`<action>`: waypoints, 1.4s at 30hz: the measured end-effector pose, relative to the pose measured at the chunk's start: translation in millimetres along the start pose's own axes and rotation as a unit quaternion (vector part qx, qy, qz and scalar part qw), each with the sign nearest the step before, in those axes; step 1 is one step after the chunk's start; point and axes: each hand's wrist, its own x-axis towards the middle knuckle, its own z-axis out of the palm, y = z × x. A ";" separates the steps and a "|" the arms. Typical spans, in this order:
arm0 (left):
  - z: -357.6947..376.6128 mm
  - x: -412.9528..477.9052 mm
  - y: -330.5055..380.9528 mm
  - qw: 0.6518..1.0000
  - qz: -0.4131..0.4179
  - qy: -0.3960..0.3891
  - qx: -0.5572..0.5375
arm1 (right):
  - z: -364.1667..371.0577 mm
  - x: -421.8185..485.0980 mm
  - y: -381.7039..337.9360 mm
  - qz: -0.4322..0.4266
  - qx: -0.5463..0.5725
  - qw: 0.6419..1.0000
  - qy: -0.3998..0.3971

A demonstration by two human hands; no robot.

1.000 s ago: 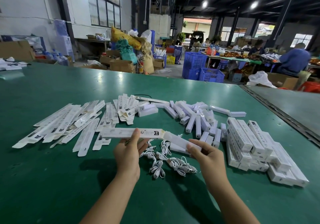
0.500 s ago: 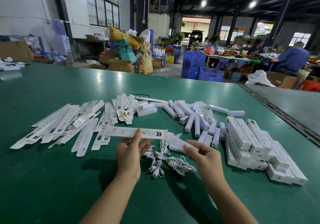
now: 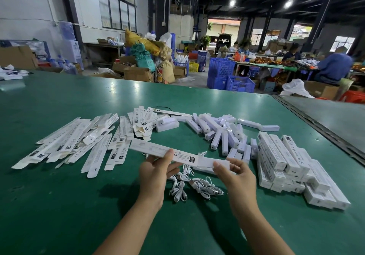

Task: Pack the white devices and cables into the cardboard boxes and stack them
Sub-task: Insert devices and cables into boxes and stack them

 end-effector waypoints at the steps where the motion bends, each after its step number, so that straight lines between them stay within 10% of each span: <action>1: 1.1 -1.2 -1.1 1.000 0.005 -0.003 0.004 | 1.3 -0.6 2.4 -0.001 -0.013 1.000 0.011; 31: 5.4 -7.7 -11.5 0.996 -0.010 -0.074 0.041 | 15.2 -23.1 -13.6 0.116 0.086 0.931 -0.334; 36: 3.1 -1.4 -4.8 1.000 -0.023 0.005 -0.014 | 7.9 -12.5 -11.7 0.010 -0.046 0.987 -0.153; 42: -4.2 4.5 -1.0 0.997 -0.031 0.056 -0.042 | 0.7 -5.0 7.0 -0.189 -0.543 0.790 -0.212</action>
